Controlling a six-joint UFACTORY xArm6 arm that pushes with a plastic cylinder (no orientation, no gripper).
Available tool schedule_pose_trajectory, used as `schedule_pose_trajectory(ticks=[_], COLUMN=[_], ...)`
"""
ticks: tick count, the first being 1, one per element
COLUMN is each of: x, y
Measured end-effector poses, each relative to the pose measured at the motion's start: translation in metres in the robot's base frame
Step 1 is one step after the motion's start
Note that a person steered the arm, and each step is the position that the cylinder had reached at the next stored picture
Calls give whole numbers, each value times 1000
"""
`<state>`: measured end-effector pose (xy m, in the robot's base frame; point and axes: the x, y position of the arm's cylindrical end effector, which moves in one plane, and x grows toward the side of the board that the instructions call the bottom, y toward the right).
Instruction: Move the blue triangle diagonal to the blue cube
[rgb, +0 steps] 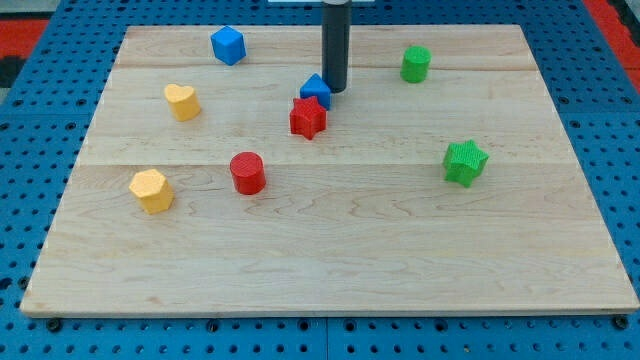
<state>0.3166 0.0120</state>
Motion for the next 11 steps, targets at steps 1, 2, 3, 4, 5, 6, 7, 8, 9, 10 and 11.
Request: schedule_pose_trajectory(ticks=[1, 2, 3, 4, 5, 6, 7, 8, 9, 10, 11], x=[9, 16, 23, 19, 2, 5, 29, 5, -22, -33, -16], y=[10, 28, 23, -23, -92, -120, -119, -156, -158, -152, -96])
